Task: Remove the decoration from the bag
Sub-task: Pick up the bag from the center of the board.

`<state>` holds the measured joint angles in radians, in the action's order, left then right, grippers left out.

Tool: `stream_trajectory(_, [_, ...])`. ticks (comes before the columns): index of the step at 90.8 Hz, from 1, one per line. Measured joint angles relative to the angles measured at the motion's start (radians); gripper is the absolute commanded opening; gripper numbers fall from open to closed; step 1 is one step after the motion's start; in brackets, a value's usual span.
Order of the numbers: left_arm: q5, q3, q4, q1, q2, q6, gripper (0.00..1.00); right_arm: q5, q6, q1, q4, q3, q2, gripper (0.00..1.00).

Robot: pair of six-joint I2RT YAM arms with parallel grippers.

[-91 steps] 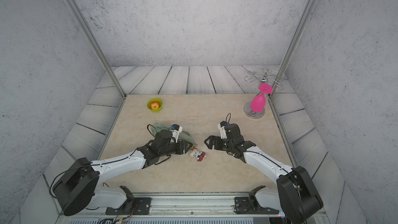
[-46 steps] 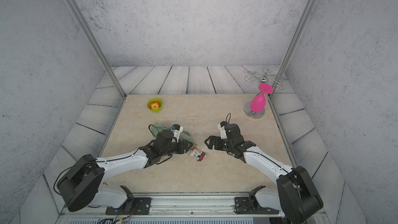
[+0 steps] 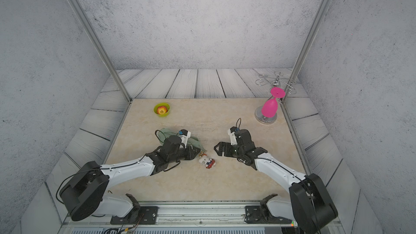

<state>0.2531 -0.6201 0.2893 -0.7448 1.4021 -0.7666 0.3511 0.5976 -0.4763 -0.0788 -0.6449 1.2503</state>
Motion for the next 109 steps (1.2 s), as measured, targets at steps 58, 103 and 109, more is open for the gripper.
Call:
stream_trajectory(58, [0.055, -0.125, -0.151, 0.008, -0.033, -0.248, 0.00, 0.001, -0.006, 0.000, -0.016, 0.000, -0.031, 0.99])
stream_trajectory(103, [0.117, -0.193, -0.292, 0.043, -0.032, -0.475, 0.00, 0.089, -0.011, -0.003, -0.031, 0.003, -0.209, 0.96])
stream_trajectory(109, [0.120, -0.204, -0.307, 0.048, -0.033, -0.507, 0.00, 0.116, -0.012, -0.010, -0.023, 0.009, -0.209, 0.95])
